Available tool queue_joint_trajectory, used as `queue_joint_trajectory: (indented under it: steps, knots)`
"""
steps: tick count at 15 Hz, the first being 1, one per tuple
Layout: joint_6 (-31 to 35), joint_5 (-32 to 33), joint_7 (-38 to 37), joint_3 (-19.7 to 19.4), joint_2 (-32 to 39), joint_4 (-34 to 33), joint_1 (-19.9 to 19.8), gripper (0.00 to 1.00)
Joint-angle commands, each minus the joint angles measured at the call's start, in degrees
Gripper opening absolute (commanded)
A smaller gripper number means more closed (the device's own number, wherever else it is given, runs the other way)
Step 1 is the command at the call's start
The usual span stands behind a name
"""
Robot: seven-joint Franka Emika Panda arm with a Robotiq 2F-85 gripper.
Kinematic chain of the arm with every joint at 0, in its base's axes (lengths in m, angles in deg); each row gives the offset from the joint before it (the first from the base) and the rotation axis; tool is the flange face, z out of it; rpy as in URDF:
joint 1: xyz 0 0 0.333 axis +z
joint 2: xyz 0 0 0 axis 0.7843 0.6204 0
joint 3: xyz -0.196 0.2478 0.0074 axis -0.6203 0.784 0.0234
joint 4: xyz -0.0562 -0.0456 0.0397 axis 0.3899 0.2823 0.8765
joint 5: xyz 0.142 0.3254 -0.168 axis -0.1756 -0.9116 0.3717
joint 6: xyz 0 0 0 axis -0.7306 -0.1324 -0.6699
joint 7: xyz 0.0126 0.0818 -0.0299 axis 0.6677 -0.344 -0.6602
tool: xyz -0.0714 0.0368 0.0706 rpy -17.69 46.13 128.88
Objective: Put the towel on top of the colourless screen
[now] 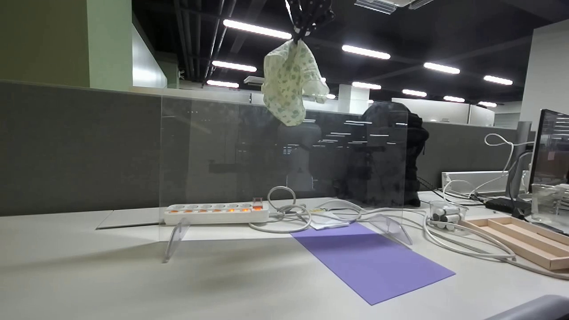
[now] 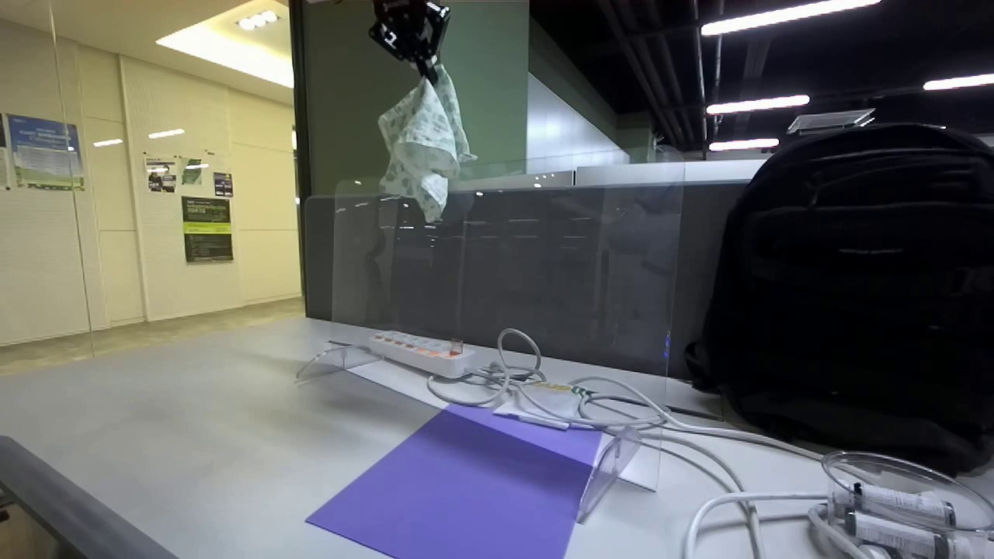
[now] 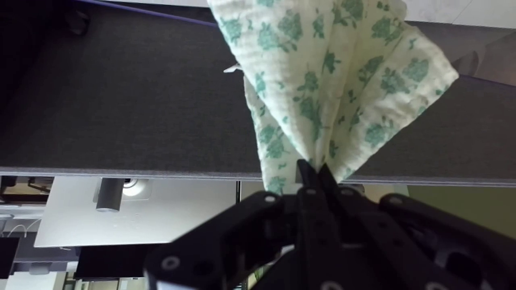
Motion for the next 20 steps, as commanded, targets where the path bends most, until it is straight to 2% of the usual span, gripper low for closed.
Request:
queue_joint_trajectory:
  steps: [1, 5, 10, 12, 13, 20]
  knots:
    - [-0.7, 0.7, -1.1, -0.8, 2.1, -0.5, -0.2, 0.01]
    - [2.0, 0.7, -1.5, -1.2, 5.5, -0.9, -0.4, 0.01]
    - [9.1, -0.1, -1.0, -1.2, 9.3, -2.4, 0.3, 0.01]
    - [8.9, 0.5, -1.4, -1.1, 10.4, -3.2, 0.1, 0.01]
    - [8.4, 1.2, -1.9, -0.3, 10.8, -3.4, -0.7, 0.21]
    - [7.5, 2.2, -2.6, -0.3, 12.3, -4.5, -1.0, 0.69]
